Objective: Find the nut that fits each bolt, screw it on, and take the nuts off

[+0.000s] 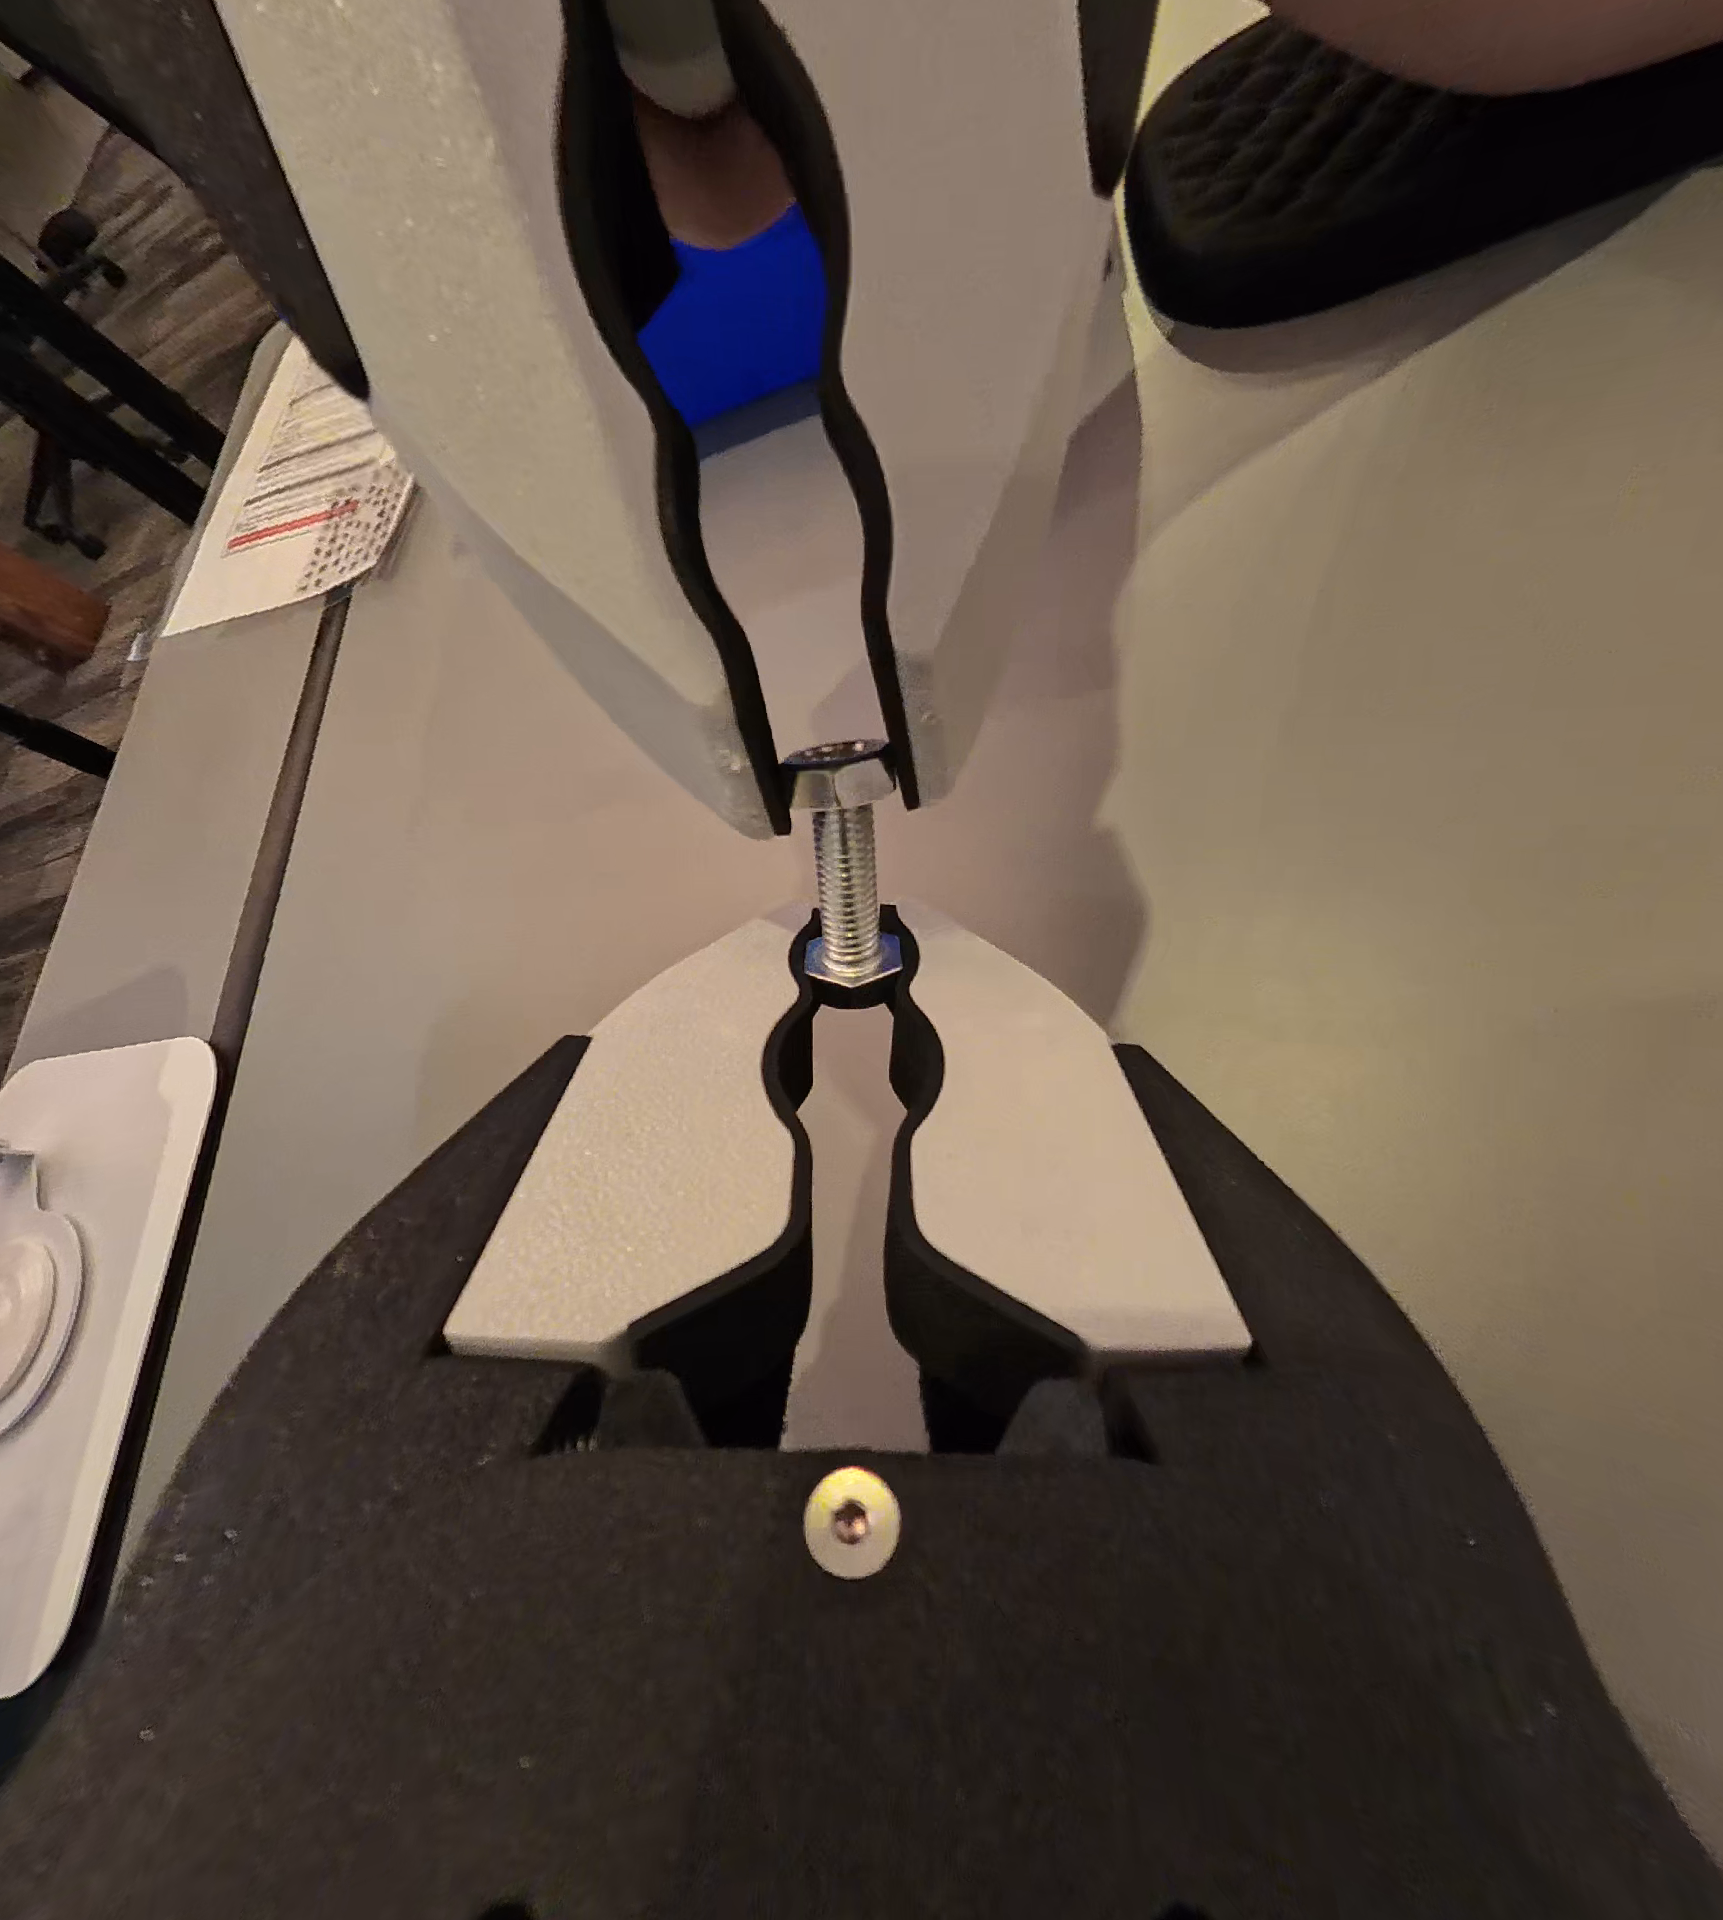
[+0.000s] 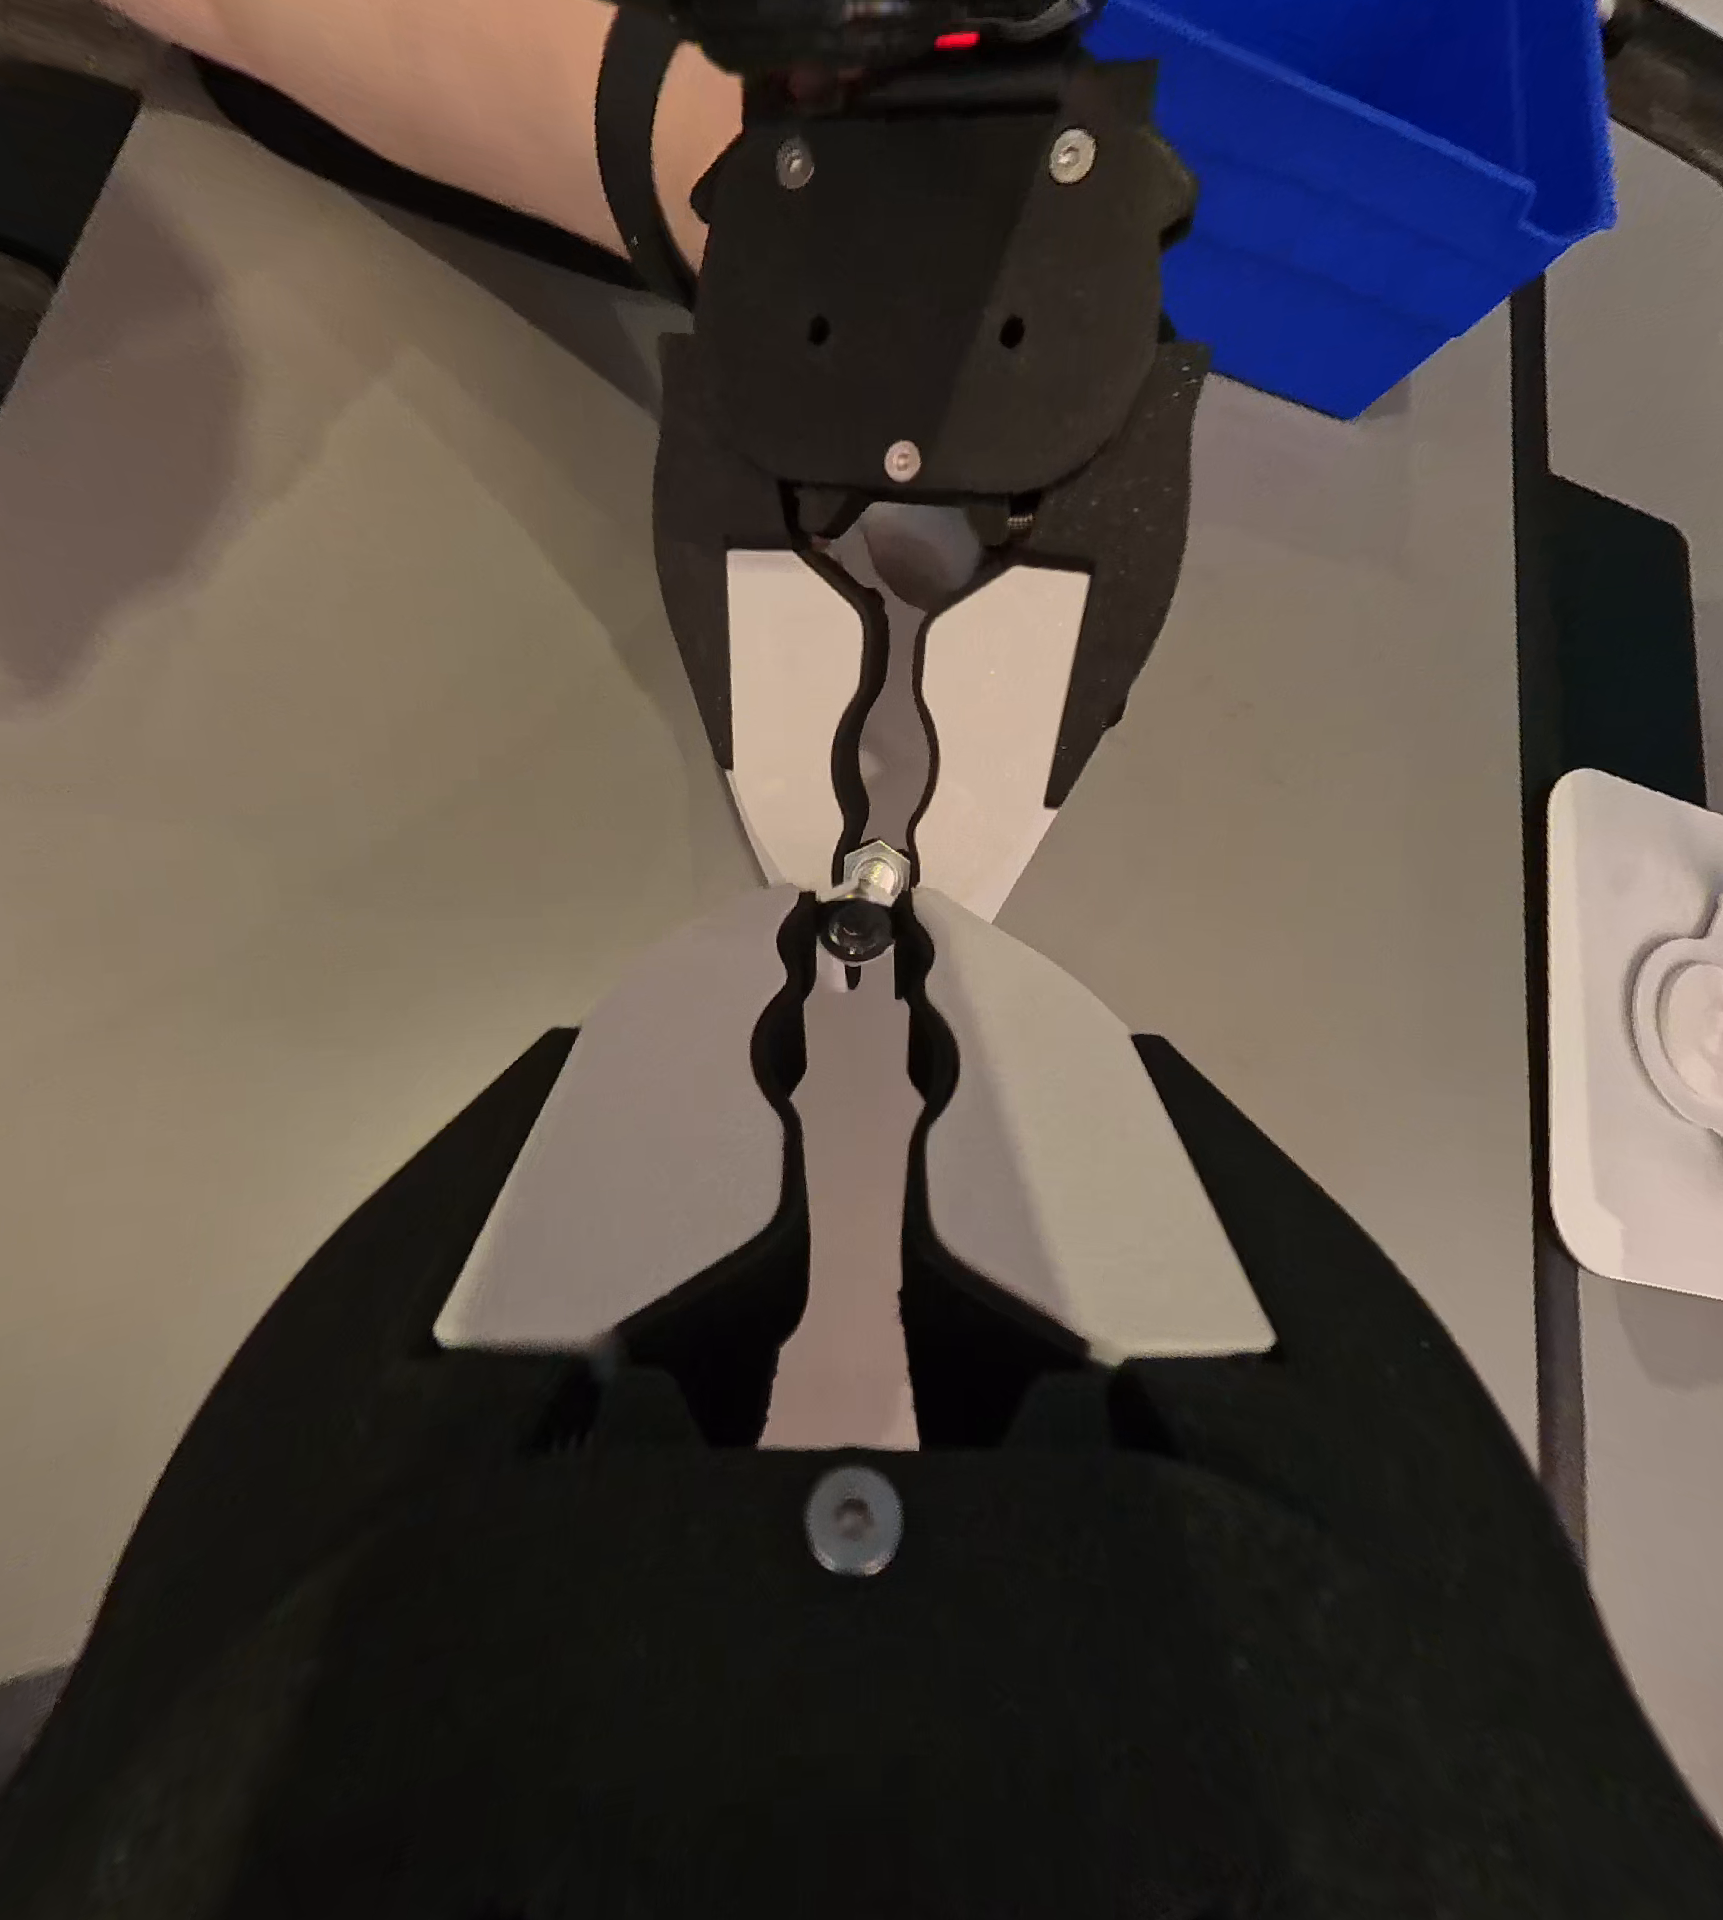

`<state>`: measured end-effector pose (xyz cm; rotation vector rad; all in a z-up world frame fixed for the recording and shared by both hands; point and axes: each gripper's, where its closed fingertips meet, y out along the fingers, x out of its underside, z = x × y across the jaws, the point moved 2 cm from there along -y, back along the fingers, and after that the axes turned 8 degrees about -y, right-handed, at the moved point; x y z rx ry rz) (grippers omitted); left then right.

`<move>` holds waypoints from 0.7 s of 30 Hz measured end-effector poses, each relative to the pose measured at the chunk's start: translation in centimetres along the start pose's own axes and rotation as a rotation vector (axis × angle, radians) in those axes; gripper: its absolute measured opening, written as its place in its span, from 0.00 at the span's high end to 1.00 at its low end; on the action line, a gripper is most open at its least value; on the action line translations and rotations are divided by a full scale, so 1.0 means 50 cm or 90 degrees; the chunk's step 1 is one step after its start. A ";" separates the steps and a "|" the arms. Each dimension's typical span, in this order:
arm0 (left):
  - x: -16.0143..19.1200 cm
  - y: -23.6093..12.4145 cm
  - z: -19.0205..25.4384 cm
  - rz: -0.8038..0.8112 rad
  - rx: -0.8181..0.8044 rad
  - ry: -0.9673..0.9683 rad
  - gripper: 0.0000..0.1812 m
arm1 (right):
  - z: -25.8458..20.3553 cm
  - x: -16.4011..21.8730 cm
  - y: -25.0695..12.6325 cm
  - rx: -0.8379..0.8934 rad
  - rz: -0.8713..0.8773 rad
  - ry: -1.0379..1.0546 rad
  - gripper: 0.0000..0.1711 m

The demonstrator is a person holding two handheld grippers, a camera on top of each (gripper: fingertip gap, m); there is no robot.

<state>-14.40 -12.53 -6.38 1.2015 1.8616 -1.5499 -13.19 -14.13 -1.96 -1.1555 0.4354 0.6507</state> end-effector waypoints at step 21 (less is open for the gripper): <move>0.053 -0.010 -0.089 -0.119 -0.198 -0.053 0.95 | 0.086 0.034 0.040 -0.014 0.165 0.450 0.92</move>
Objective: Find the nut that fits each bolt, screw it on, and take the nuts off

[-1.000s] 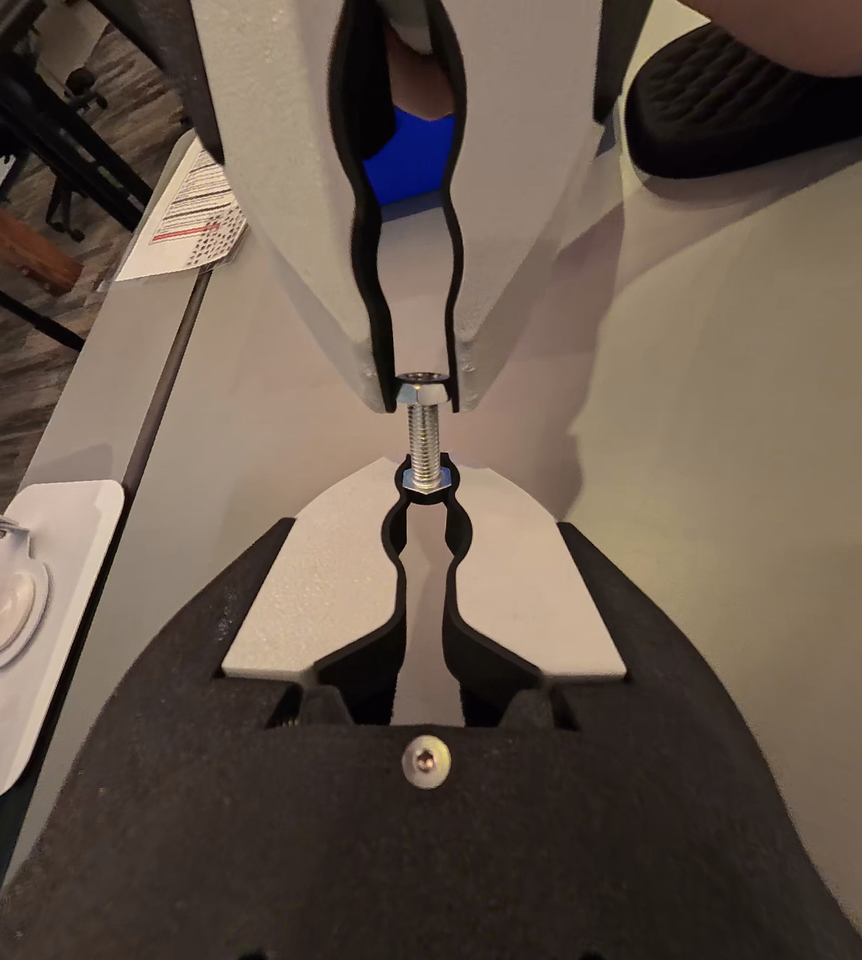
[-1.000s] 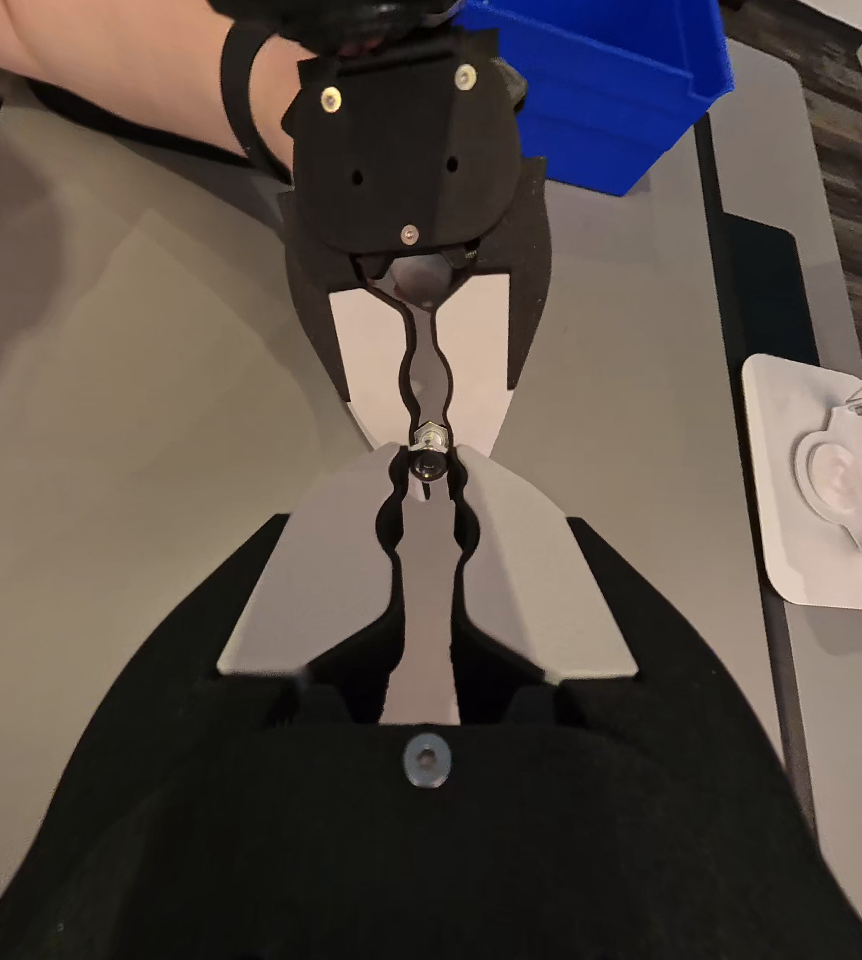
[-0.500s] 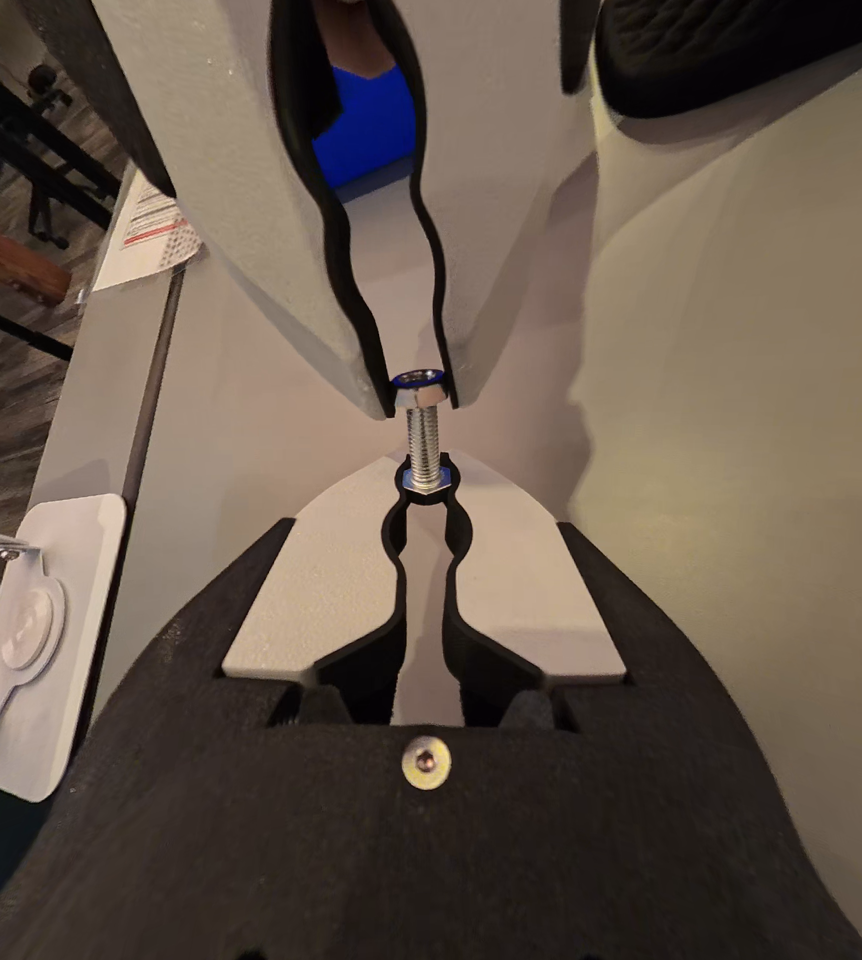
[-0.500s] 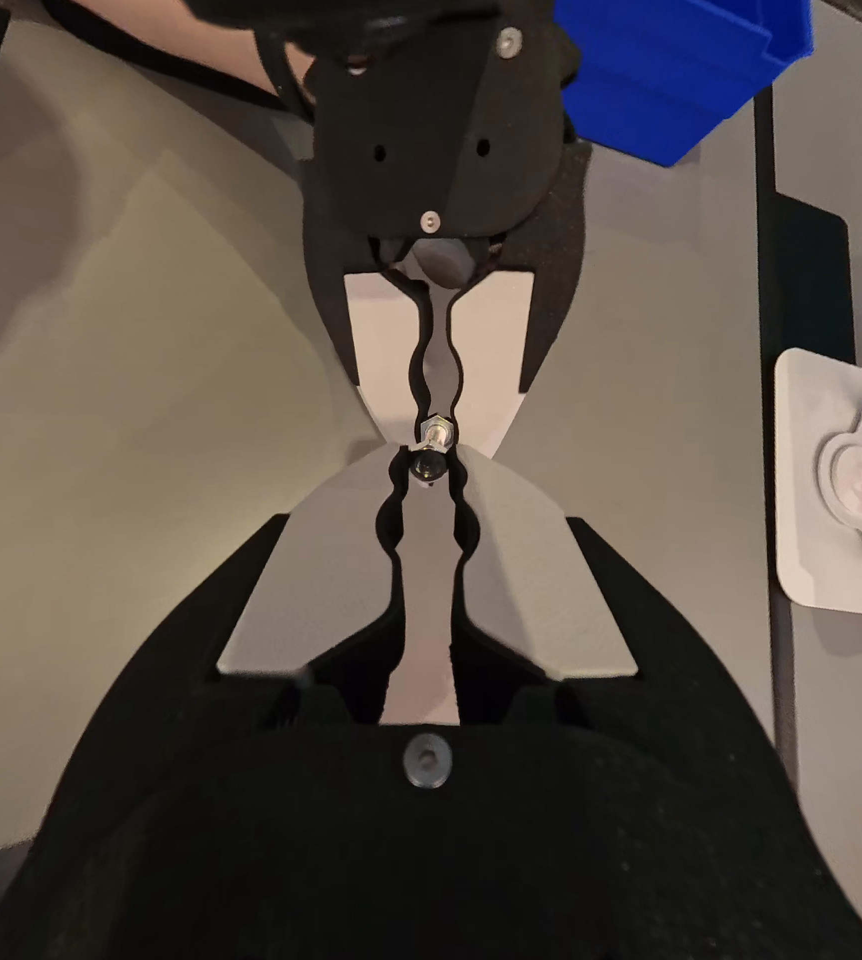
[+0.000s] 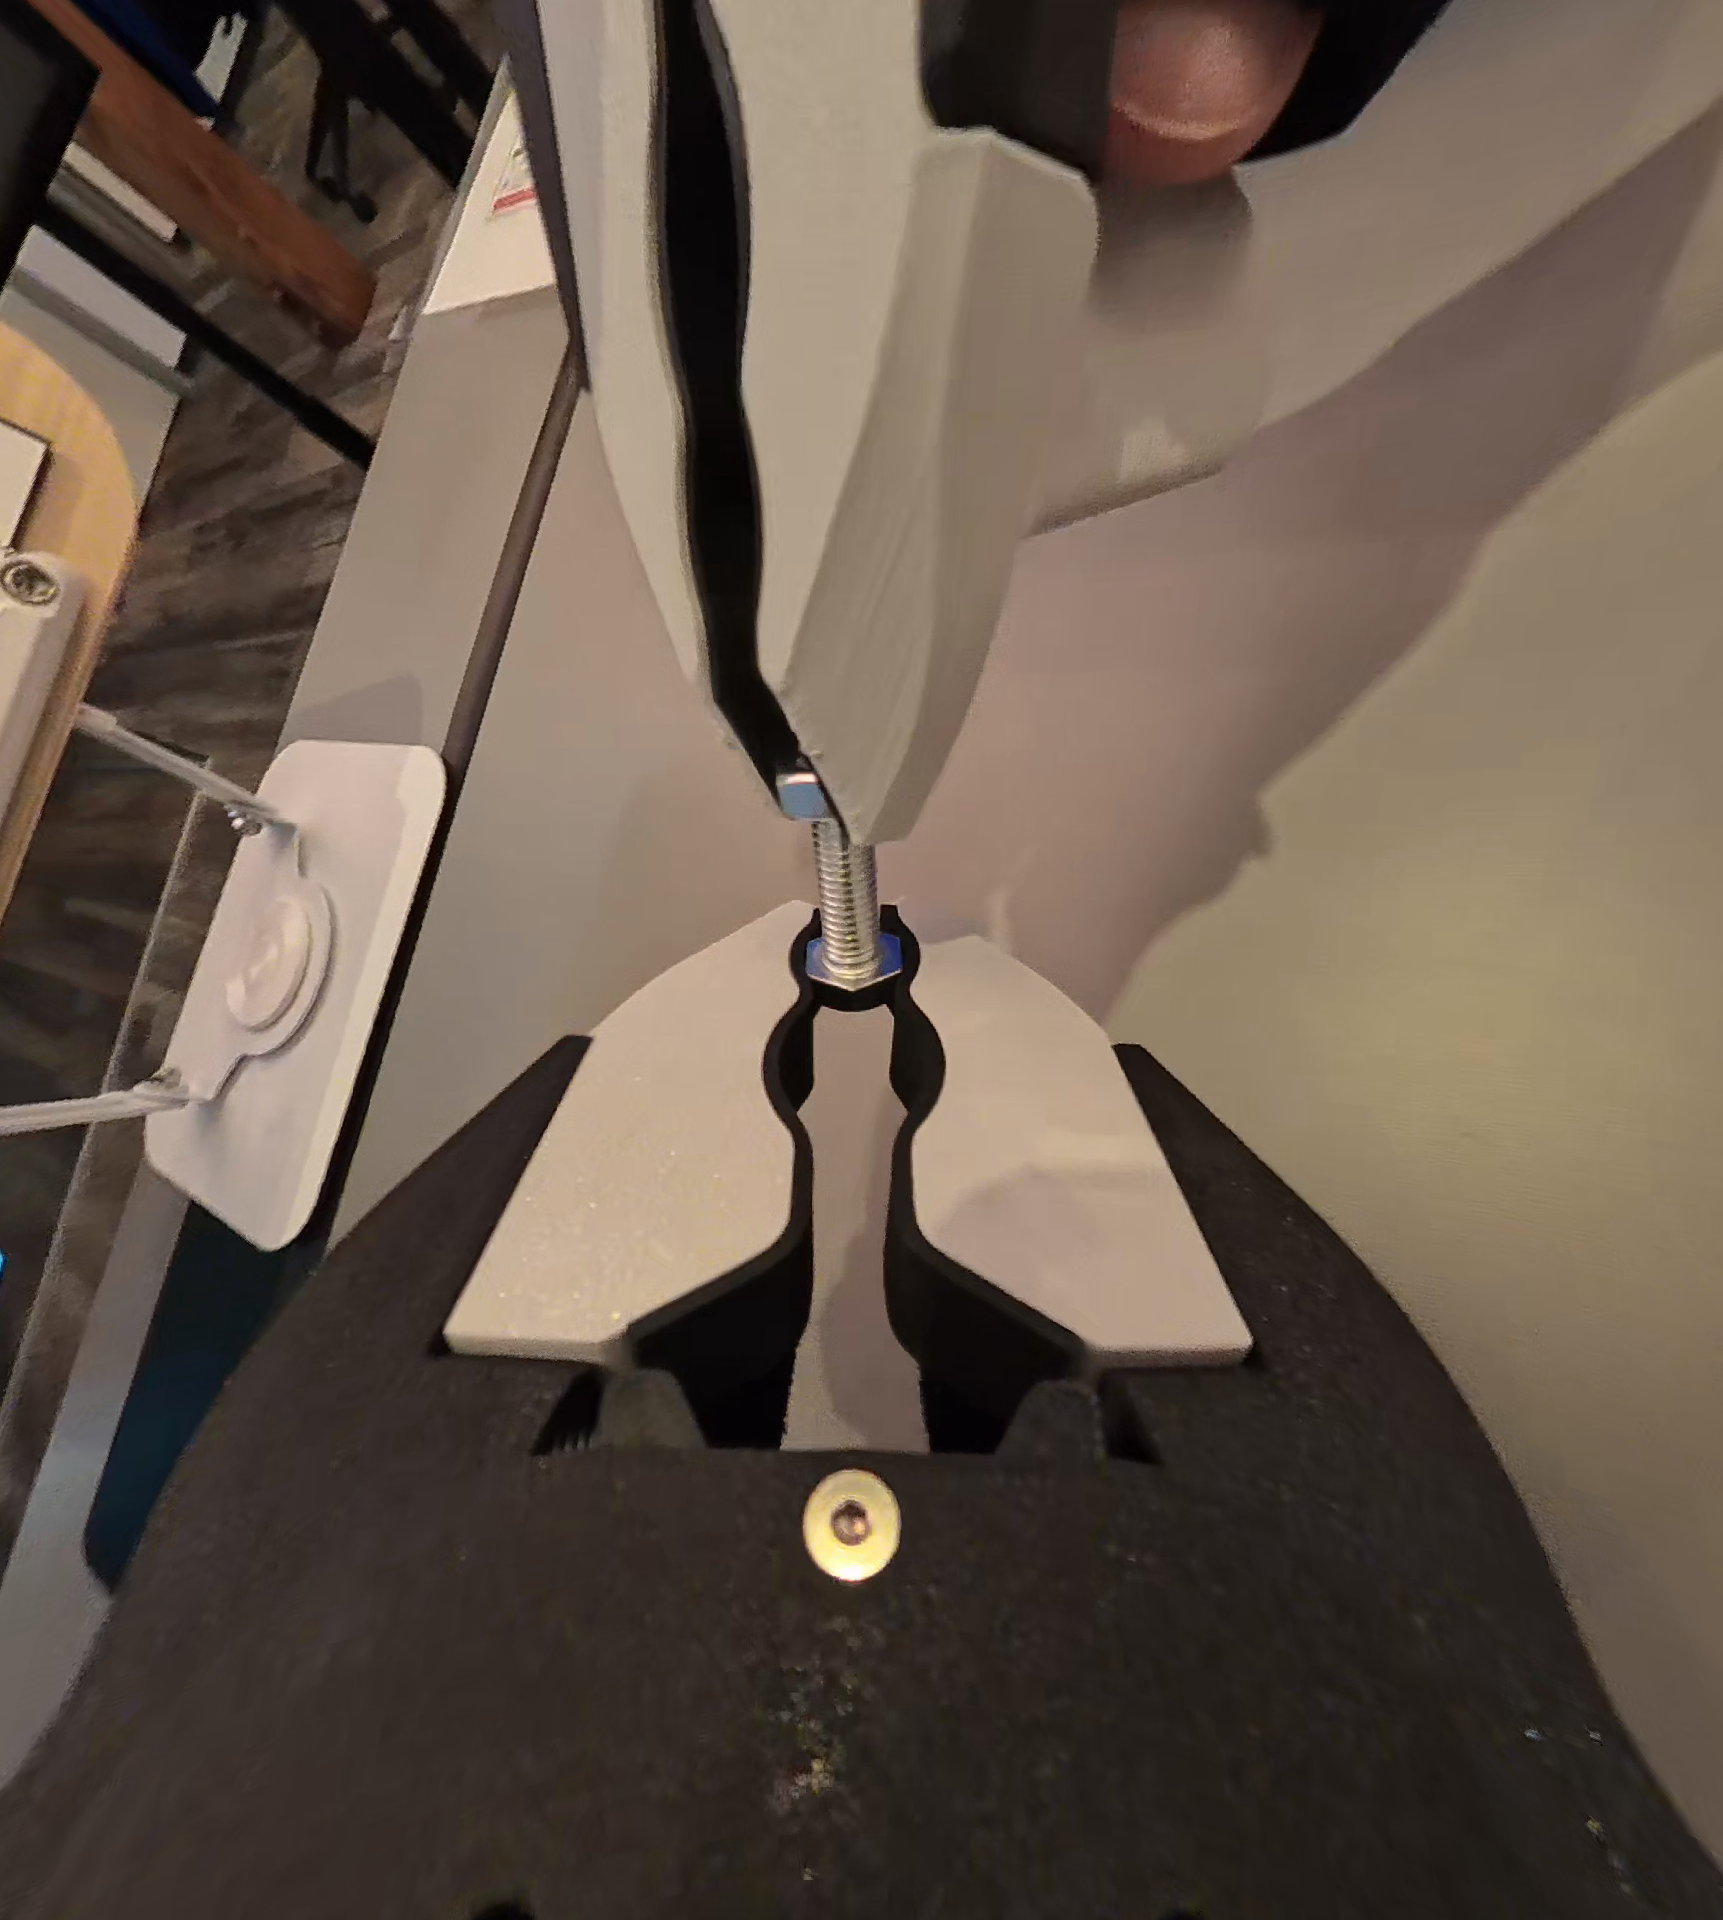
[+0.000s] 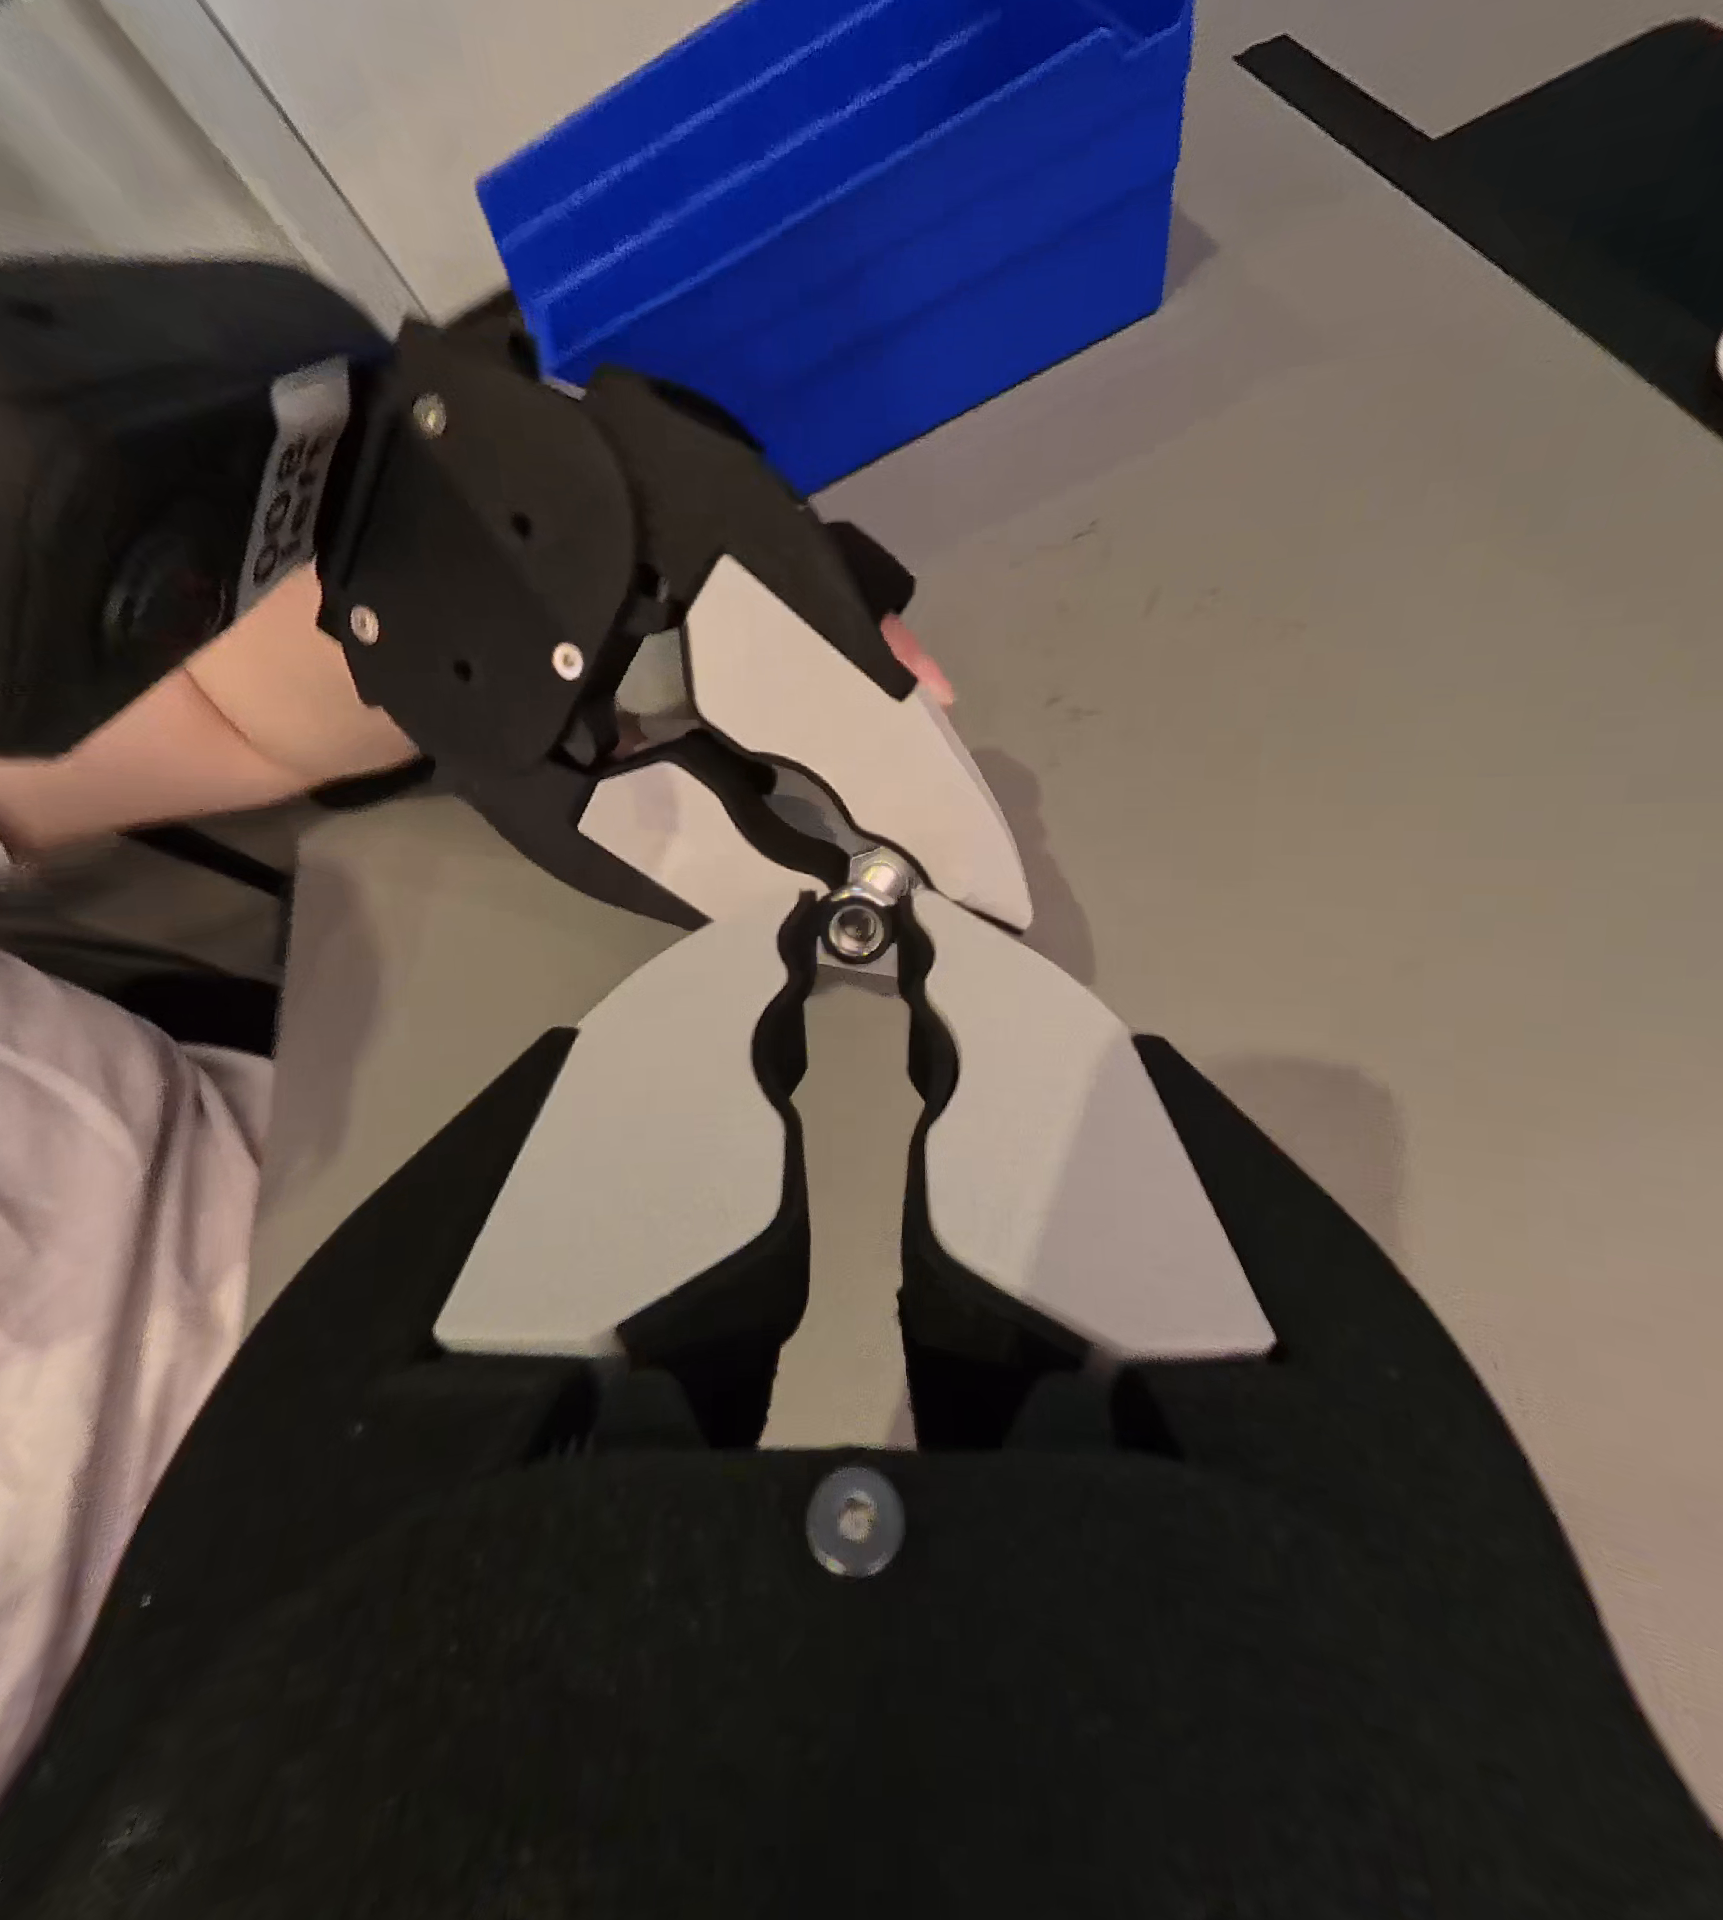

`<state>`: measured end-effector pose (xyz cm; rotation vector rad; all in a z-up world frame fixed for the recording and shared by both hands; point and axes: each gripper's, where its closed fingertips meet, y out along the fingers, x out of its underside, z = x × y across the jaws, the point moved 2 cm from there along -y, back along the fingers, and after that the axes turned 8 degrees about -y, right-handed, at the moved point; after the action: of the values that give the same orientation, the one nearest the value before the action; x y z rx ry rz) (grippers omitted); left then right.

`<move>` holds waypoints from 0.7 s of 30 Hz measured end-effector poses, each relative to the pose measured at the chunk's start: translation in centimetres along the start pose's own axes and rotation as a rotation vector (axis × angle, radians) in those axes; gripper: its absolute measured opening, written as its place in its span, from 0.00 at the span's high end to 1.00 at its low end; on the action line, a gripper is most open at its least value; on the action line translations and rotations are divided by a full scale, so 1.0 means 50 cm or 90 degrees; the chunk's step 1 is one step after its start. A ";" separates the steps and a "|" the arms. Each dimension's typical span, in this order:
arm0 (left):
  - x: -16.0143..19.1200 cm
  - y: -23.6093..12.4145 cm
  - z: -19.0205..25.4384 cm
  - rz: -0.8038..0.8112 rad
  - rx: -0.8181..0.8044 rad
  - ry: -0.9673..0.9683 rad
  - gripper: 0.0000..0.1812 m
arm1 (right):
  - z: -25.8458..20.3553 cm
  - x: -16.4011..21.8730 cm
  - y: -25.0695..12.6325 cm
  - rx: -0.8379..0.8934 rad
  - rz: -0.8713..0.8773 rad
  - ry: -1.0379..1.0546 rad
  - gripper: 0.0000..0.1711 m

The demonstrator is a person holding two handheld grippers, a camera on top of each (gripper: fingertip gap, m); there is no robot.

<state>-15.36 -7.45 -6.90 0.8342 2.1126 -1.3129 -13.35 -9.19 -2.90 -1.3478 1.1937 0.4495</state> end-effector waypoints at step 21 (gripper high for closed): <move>0.026 0.011 -0.016 -0.052 -0.025 -0.013 0.95 | 0.028 0.011 0.021 -0.051 0.081 0.227 0.92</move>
<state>-15.94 -6.26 -7.81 0.7235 2.1695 -1.3113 -13.45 -7.85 -4.18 -1.4672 1.5752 0.3578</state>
